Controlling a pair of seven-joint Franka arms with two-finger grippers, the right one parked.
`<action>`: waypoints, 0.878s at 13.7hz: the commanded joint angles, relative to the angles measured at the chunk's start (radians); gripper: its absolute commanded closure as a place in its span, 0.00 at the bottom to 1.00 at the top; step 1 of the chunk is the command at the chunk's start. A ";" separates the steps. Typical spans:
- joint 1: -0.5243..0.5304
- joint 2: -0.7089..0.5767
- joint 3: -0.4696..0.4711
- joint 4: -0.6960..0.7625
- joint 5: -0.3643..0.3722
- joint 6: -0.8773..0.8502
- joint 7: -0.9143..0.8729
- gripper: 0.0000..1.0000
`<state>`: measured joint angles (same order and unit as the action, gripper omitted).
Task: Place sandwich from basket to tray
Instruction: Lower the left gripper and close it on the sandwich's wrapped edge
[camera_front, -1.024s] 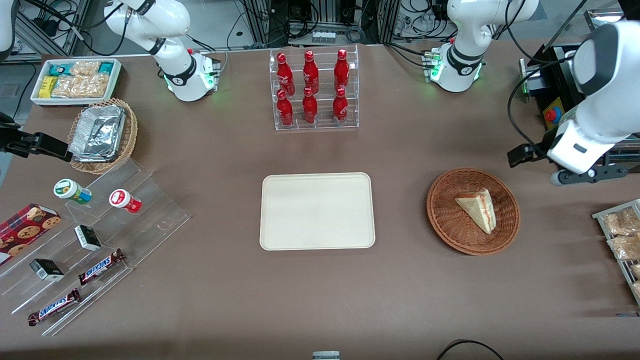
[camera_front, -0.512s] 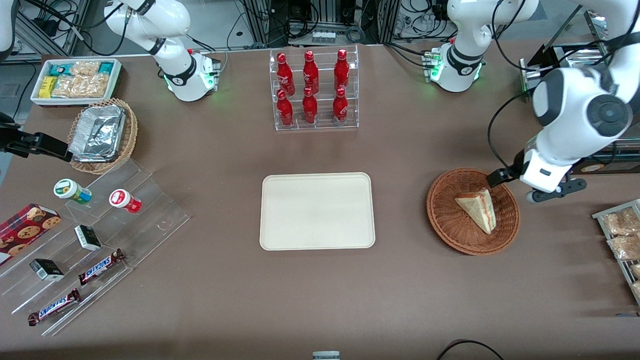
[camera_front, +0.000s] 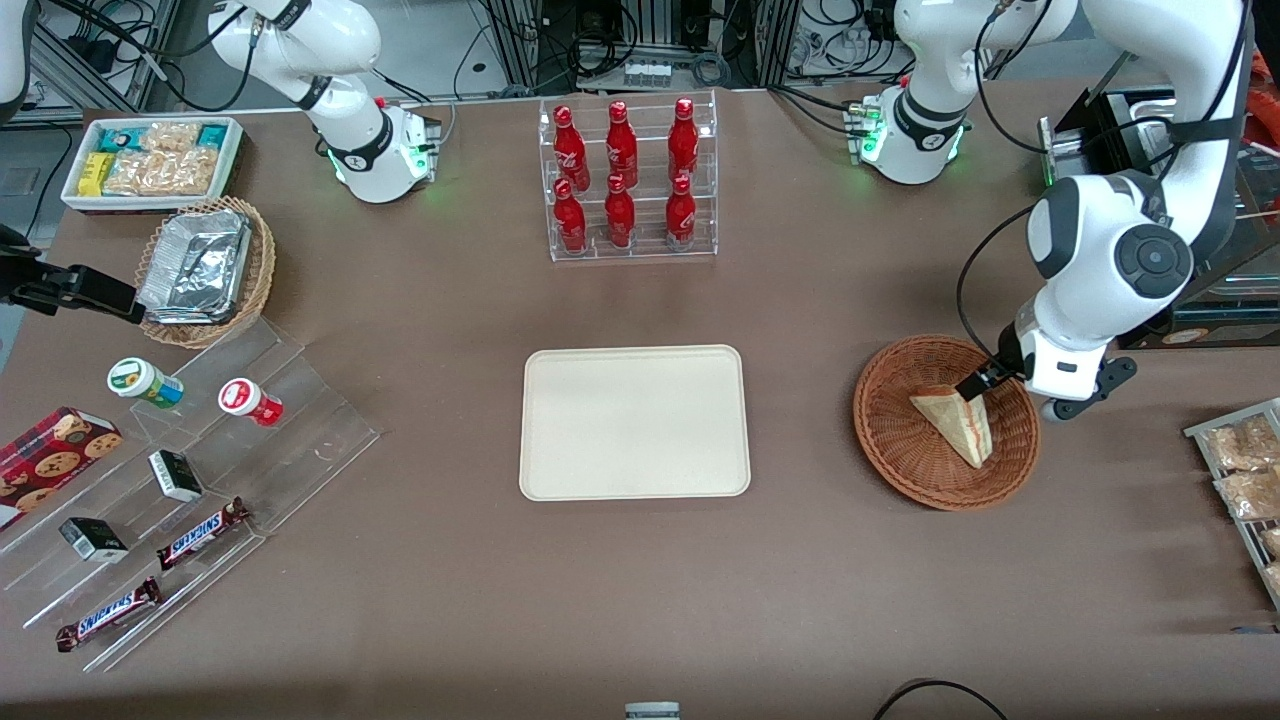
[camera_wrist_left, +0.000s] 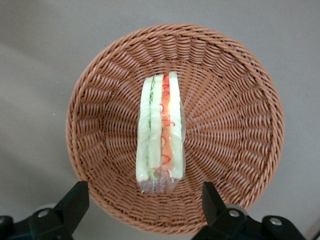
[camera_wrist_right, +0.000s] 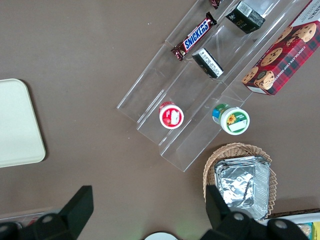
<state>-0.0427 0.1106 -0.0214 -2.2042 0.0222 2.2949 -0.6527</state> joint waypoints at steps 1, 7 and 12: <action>-0.009 0.032 0.000 -0.005 -0.001 0.052 -0.044 0.00; -0.014 0.116 -0.002 -0.003 -0.002 0.095 -0.045 0.00; -0.013 0.164 -0.002 -0.006 -0.005 0.097 -0.092 0.77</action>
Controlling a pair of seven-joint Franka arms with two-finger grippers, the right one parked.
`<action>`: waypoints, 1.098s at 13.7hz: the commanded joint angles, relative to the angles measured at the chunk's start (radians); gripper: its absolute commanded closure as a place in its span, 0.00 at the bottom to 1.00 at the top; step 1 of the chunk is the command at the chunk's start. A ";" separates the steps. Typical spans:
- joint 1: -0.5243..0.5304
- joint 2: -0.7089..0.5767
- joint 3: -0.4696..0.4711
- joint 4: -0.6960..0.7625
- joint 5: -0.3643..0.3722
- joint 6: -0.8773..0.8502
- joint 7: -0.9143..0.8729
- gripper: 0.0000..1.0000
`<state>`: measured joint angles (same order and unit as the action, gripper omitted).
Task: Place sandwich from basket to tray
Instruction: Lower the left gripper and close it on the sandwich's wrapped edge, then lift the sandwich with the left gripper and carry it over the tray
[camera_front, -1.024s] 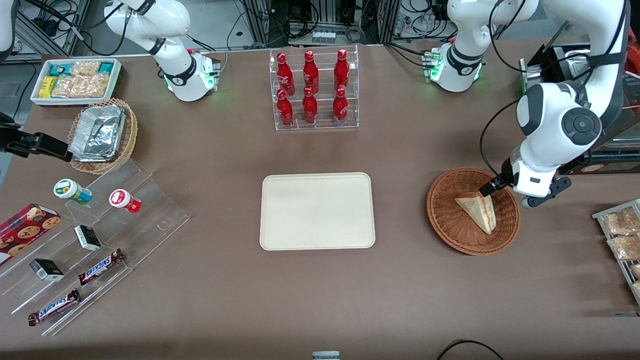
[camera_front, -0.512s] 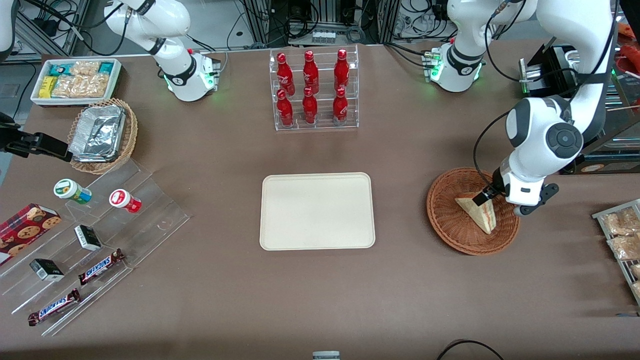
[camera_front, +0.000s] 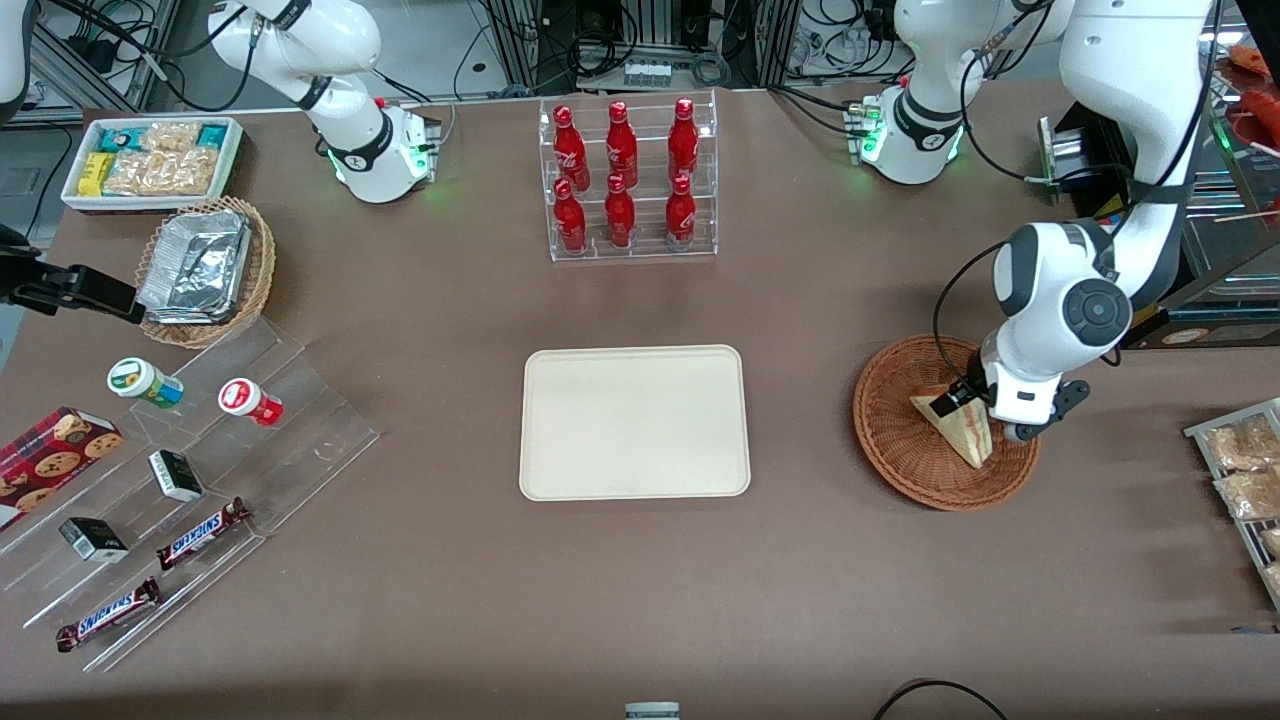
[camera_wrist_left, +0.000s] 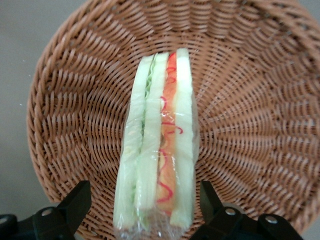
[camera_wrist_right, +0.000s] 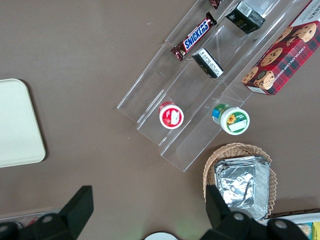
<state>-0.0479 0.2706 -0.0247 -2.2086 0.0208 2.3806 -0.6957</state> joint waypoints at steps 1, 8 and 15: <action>-0.009 0.001 0.002 -0.002 -0.002 0.002 -0.060 1.00; -0.010 -0.051 -0.004 0.030 0.010 -0.107 -0.062 1.00; -0.029 -0.111 -0.093 0.153 0.016 -0.329 -0.022 1.00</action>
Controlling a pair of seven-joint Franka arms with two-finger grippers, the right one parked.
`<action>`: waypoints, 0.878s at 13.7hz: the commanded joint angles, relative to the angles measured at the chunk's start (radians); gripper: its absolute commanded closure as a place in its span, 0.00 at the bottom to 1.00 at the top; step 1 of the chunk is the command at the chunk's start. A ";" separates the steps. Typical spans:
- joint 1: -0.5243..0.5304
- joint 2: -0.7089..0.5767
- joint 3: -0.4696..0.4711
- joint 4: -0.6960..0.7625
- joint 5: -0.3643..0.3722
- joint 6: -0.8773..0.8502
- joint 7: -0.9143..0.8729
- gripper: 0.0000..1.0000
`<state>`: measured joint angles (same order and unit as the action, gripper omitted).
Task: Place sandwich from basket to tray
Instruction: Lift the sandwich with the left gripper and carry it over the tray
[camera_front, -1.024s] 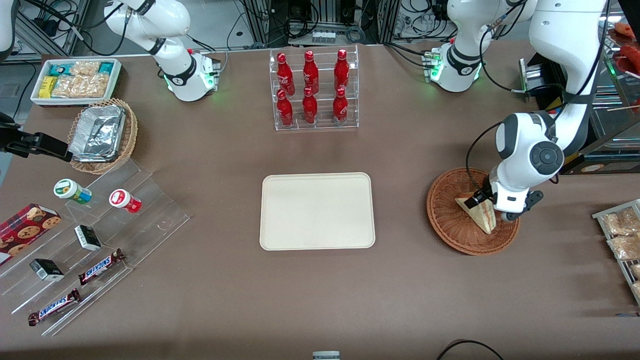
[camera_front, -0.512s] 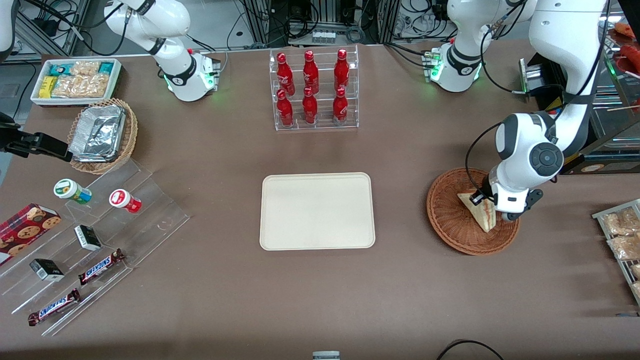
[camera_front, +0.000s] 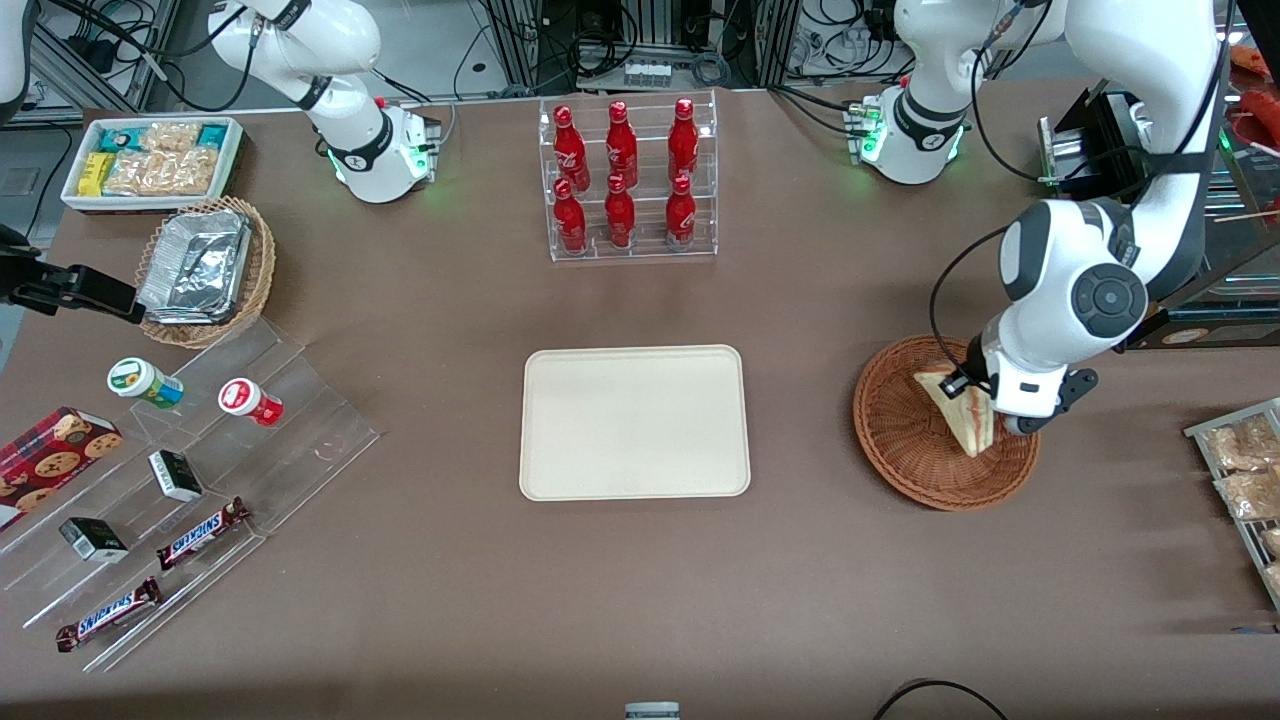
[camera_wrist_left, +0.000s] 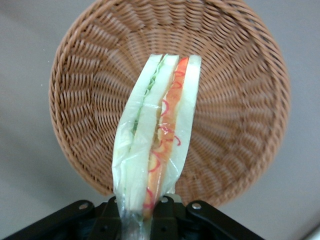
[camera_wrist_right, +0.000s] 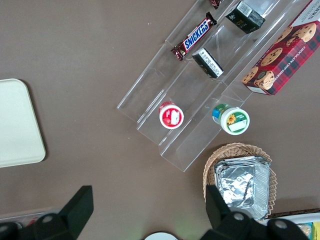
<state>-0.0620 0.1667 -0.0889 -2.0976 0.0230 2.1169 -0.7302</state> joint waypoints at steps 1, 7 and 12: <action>-0.030 -0.009 -0.052 0.057 0.015 -0.084 0.021 1.00; -0.255 0.040 -0.097 0.183 0.041 -0.109 -0.007 1.00; -0.422 0.226 -0.095 0.453 0.058 -0.204 -0.119 1.00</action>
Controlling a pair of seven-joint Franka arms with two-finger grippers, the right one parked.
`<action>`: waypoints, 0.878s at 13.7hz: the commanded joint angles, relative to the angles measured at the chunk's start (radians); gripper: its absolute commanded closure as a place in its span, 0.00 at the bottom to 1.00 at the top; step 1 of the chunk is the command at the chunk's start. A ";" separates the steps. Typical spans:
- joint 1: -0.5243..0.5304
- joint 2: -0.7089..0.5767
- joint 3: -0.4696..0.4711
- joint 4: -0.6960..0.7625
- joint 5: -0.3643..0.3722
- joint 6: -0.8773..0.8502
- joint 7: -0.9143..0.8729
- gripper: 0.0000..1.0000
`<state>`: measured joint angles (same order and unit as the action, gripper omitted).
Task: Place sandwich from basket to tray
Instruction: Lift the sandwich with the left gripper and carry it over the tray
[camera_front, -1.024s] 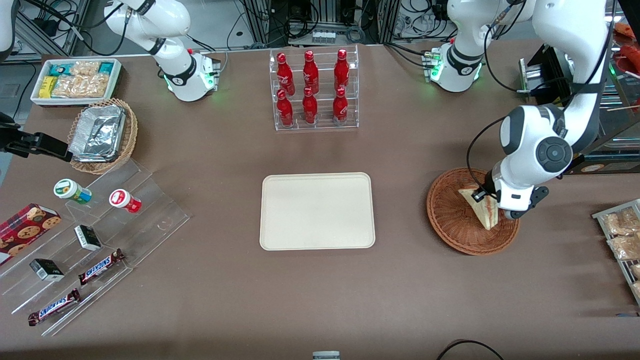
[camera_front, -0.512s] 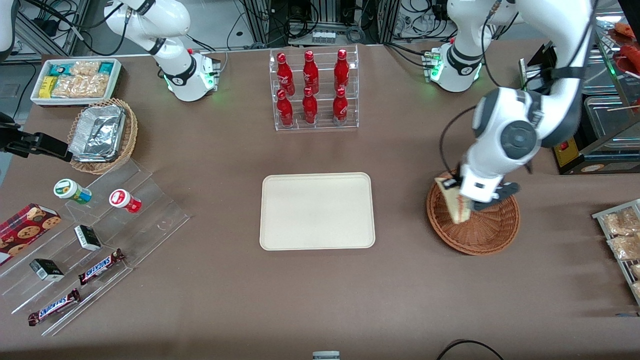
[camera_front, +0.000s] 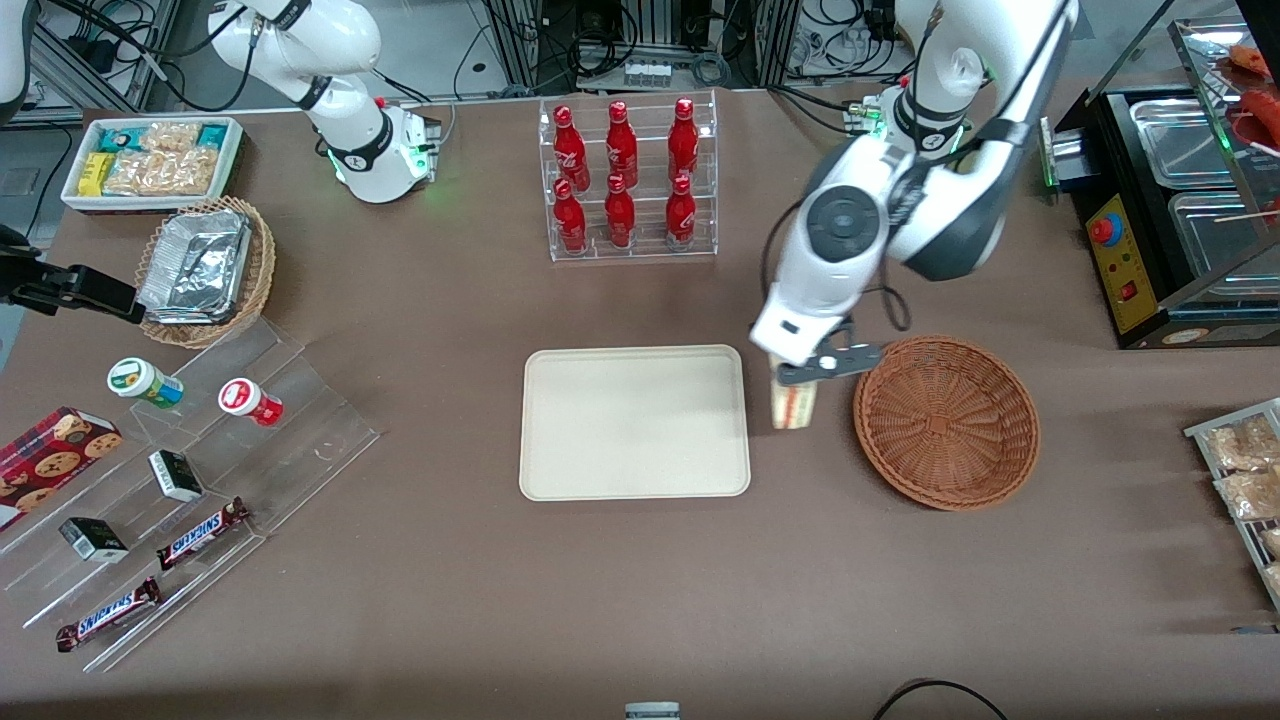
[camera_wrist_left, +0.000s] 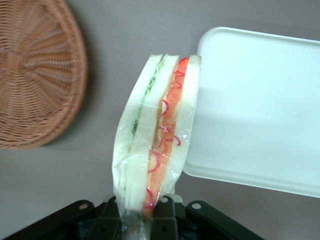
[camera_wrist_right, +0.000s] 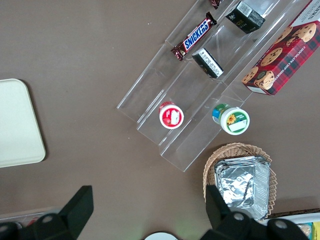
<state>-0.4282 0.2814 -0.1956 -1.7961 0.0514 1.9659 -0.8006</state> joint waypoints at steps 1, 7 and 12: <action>-0.085 0.149 0.012 0.194 0.036 -0.051 -0.087 1.00; -0.220 0.410 0.015 0.452 0.087 -0.039 -0.221 1.00; -0.228 0.496 0.015 0.512 0.142 0.017 -0.207 1.00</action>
<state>-0.6420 0.7362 -0.1918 -1.3369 0.1513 1.9687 -1.0032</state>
